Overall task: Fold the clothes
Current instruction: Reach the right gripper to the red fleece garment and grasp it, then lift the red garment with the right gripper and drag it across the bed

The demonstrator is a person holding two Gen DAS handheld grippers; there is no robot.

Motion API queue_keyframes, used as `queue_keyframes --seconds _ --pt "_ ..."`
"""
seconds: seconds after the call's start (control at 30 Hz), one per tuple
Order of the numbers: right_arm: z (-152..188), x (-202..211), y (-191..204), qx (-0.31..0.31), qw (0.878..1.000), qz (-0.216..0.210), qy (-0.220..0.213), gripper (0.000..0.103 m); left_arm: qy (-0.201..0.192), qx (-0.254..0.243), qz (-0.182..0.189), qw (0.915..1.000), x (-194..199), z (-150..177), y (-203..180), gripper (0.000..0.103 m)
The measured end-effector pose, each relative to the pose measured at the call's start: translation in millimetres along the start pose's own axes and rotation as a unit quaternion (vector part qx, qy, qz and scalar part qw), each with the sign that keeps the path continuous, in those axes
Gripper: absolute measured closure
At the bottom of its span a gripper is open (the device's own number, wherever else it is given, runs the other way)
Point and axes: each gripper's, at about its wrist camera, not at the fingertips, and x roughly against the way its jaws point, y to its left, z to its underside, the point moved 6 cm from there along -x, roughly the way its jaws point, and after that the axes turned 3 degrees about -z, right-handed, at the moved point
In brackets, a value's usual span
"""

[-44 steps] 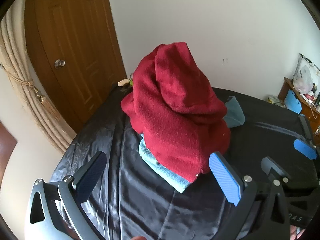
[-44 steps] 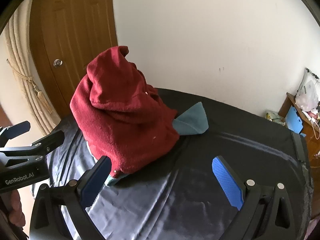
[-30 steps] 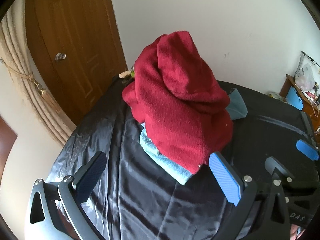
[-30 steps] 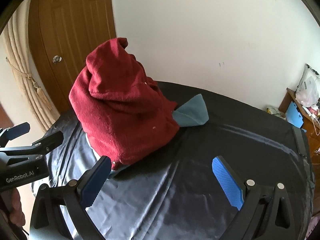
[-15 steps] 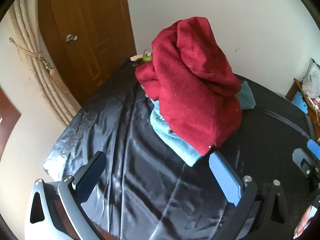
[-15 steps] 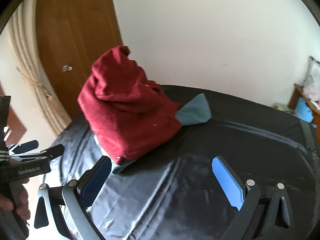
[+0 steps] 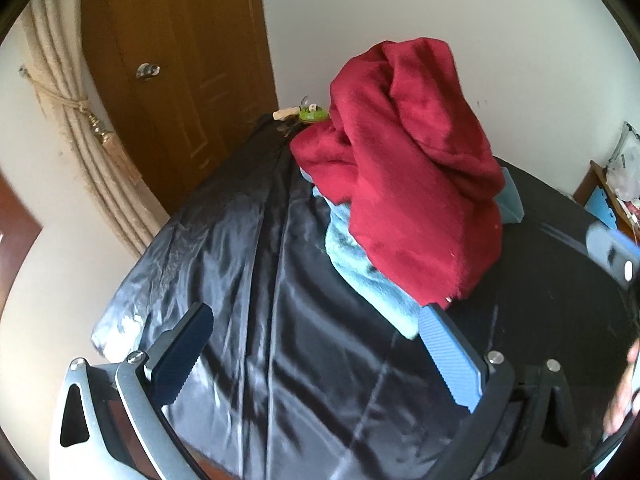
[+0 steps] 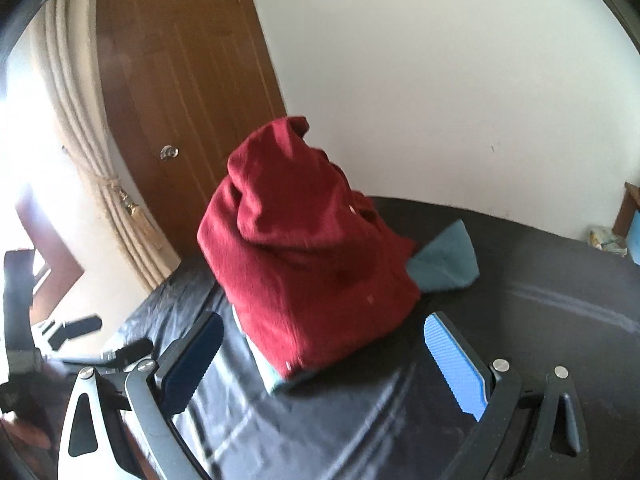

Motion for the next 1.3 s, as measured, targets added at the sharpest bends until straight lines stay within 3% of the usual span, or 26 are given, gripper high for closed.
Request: queue_keyframes --seconds 0.4,0.57,0.6,0.67,0.7,0.73,0.8,0.93,1.13,1.3 --pt "-120 -111 55 0.022 0.999 0.023 -0.04 0.001 0.025 -0.011 0.023 0.9994 -60 -23 59 0.0" --pt "-139 -162 50 0.018 0.999 0.046 -0.004 0.001 0.036 -0.01 0.029 0.9989 -75 -22 71 0.0" --pt "-137 -168 48 0.017 0.999 0.048 0.007 0.005 0.038 -0.01 0.03 0.9988 -77 -22 73 0.0" --pt "-129 -176 41 0.013 0.998 0.054 0.032 0.037 0.042 -0.01 0.032 0.9985 -80 -23 77 0.0" --pt "-126 -174 38 0.01 0.998 0.056 0.036 0.06 0.043 -0.01 0.032 0.9985 -82 -23 78 0.0" --pt "-122 -169 33 0.008 0.998 0.056 0.033 0.071 0.044 -0.01 0.033 0.9984 -84 -25 78 0.0" --pt "-116 -155 25 0.004 0.998 0.059 0.025 0.077 0.046 -0.011 0.036 0.9982 -87 -29 77 0.0" --pt "-117 -112 16 0.034 0.993 0.114 -0.025 0.079 0.045 -0.019 0.043 0.9979 -90 -38 68 0.0" --pt "-122 -21 0 0.066 0.968 0.208 -0.122 0.079 0.032 -0.049 0.069 0.9959 -83 -52 35 0.0" --pt "-112 32 -15 0.068 0.955 0.246 -0.153 0.079 0.019 -0.075 0.088 0.9931 -72 -57 7 0.0"
